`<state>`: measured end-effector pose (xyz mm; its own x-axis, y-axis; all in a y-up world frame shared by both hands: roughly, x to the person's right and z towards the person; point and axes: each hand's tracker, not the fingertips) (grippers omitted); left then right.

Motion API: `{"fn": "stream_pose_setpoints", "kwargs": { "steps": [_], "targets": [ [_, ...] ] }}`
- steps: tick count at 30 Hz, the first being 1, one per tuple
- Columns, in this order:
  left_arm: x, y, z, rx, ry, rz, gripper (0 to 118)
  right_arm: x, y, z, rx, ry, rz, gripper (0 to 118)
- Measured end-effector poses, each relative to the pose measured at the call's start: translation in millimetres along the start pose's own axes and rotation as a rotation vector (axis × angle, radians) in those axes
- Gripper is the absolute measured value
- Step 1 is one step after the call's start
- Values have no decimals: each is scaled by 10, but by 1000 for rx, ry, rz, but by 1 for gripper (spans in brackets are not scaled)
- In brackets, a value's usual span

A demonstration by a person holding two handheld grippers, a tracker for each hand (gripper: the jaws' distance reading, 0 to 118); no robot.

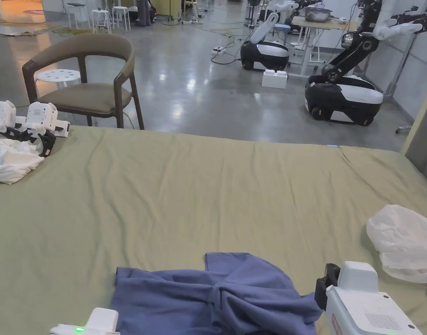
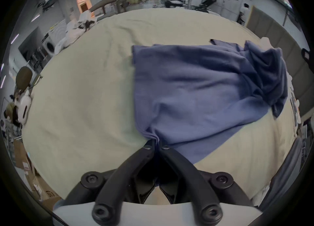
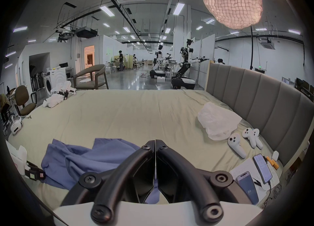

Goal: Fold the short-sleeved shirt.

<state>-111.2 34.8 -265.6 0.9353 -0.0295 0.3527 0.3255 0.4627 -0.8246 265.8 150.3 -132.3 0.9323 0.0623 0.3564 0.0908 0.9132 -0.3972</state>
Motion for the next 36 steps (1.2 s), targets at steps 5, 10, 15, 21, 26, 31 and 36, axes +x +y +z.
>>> {"fn": "stream_pose_setpoints", "kwargs": {
  "steps": [5,10,15,21,26,31,36],
  "targets": [
    [53,-7,83,22,-26,21,0,152,-163,-26,-144,33,10,5],
    [-118,45,349,119,-16,87,0,183,-479,-53,-297,74,22,39],
    [-308,129,574,177,-49,140,0,9,-830,-54,-436,167,41,67],
    [-313,147,629,192,-60,133,0,-250,-1125,-415,-496,146,88,67],
    [-302,97,560,181,-60,144,0,-244,-1212,-566,-496,138,1,12],
    [-325,70,537,177,-62,154,0,-159,-1137,-521,-473,143,19,2],
    [-365,140,649,238,-61,154,0,-9,-799,-306,-334,93,71,2]
  ]
}}
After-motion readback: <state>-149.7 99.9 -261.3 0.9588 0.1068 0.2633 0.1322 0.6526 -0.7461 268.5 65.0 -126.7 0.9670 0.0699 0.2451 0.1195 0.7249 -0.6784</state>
